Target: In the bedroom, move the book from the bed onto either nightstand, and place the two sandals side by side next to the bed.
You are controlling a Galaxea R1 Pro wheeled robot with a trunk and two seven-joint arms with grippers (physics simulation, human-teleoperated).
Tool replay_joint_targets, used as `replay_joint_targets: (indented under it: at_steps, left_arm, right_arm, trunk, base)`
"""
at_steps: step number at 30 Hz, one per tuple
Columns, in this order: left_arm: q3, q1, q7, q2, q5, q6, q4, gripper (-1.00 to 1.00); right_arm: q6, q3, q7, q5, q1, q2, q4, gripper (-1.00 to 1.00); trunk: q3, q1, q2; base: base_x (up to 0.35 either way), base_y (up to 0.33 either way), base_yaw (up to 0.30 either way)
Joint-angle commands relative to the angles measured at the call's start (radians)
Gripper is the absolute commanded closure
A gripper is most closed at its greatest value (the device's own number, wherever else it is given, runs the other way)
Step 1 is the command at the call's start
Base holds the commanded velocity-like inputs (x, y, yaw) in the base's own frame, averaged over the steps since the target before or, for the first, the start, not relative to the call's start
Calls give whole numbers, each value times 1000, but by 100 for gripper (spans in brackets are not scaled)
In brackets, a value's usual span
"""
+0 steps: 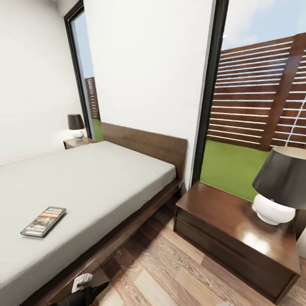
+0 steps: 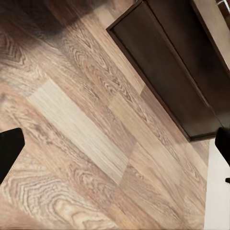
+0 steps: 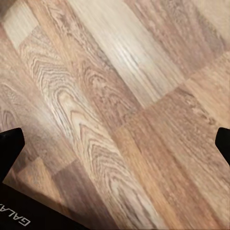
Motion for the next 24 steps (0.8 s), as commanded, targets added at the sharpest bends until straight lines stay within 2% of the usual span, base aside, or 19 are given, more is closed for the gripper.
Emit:
replay_joint_targets:
  at_steps: [1, 13, 24]
  left_arm:
    - [4, -1, -2, 0, -5, -3, 1, -100]
    - [4, -1, -2, 0, -5, -4, 1, -100]
    - [4, -1, -2, -2, -5, -4, 1, -100]
  right_arm:
    - [2, -6, 4, 10, 0, 0, -2, -100]
    - [2, -6, 4, 10, -1, -1, -2, -100]
    - [2, -6, 4, 10, -1, 0, -2, -100]
  trunk:
    - [-1, 0, 0]
    - [-1, 0, 0]
    - [-1, 0, 0]
  base:
    - [0, 0, 293]
    - [7, -7, 292]
    - [123, -116, 292]
